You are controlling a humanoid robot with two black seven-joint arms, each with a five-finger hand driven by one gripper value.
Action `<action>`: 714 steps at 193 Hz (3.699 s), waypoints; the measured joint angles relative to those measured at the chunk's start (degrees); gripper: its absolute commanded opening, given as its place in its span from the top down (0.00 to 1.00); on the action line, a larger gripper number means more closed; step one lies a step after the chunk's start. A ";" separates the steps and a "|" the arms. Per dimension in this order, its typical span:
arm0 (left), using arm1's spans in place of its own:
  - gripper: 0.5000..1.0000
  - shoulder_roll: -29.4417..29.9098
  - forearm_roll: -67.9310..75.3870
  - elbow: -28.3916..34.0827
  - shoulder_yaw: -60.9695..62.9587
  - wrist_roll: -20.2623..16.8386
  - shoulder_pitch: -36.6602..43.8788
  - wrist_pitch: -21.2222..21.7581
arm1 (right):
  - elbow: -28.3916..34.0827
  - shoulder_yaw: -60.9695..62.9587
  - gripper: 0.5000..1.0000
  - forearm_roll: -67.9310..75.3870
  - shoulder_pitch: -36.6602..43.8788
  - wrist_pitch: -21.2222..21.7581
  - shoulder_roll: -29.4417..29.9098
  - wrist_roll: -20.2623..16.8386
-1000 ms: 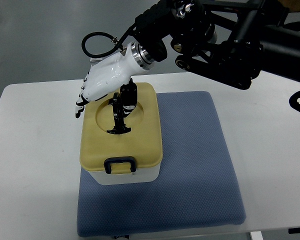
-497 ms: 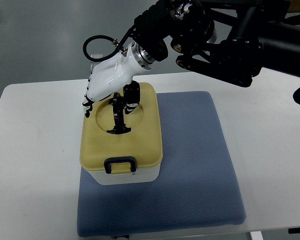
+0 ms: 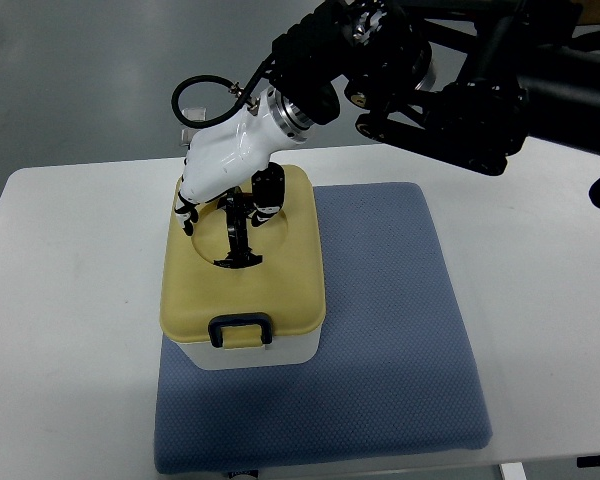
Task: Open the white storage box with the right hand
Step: 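Lower the right hand onto the black handle and close fingers around it, then lift the yellow lid by its handle up off the white box, then carry the lid beside the box and lower it onto the mat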
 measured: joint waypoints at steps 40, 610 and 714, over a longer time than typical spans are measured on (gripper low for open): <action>0.00 0.00 0.00 0.00 0.00 0.01 0.00 0.00 | 0.20 -0.66 0.50 -0.12 0.13 -0.03 -0.12 0.00; 0.00 0.00 0.00 -0.01 0.00 0.01 0.00 0.00 | -18.84 -8.82 1.00 22.06 -8.31 0.46 -23.37 -5.00; 0.00 0.00 0.00 0.00 0.00 0.00 0.00 0.00 | -18.78 -6.75 1.00 23.18 -13.40 -0.25 -20.97 -10.29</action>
